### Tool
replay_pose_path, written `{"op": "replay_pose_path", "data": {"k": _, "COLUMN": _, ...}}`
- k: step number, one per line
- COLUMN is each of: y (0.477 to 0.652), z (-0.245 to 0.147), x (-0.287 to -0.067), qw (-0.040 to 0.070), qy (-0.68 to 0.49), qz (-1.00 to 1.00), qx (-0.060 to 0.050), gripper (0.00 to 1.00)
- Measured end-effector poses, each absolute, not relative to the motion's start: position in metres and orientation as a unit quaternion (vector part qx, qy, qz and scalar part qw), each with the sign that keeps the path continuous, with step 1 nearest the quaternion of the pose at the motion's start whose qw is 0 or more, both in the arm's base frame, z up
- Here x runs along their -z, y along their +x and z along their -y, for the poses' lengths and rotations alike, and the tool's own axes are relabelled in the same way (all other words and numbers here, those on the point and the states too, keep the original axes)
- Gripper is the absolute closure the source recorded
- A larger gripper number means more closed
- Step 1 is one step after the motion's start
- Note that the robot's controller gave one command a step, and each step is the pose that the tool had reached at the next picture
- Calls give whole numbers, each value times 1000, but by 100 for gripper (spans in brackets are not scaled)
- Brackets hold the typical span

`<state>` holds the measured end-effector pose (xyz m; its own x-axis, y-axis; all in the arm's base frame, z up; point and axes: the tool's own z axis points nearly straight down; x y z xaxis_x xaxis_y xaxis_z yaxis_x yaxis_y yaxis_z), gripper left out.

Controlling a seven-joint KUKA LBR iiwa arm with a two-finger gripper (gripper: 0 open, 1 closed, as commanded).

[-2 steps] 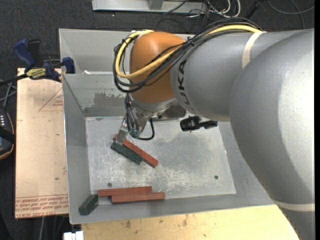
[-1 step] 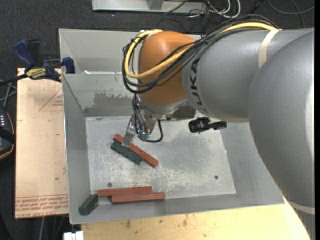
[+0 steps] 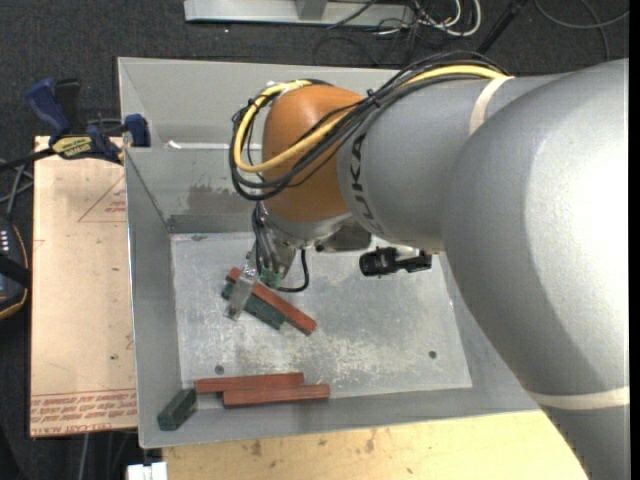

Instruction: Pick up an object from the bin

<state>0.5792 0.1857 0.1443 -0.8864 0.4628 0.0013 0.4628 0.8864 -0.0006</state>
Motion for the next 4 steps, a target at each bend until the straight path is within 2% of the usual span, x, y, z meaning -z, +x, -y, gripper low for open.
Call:
{"op": "replay_pose_path", "data": {"k": 1, "y": 580, "z": -186, "x": -145, "qw": 0, "qy": -239, "qz": 971, "qx": 0, "gripper": 0}}
{"op": "replay_pose_path", "data": {"k": 2, "y": 579, "z": -124, "x": -70, "qw": -1, "qy": -216, "qz": 976, "qx": 0, "gripper": 100}}
{"op": "replay_pose_path", "data": {"k": 3, "y": 579, "z": -124, "x": -70, "qw": -1, "qy": -216, "qz": 976, "qx": 0, "gripper": 100}}
{"op": "replay_pose_path", "data": {"k": 4, "y": 555, "z": -132, "x": -84, "qw": 1, "qy": -153, "qz": 988, "qx": -1, "gripper": 100}}
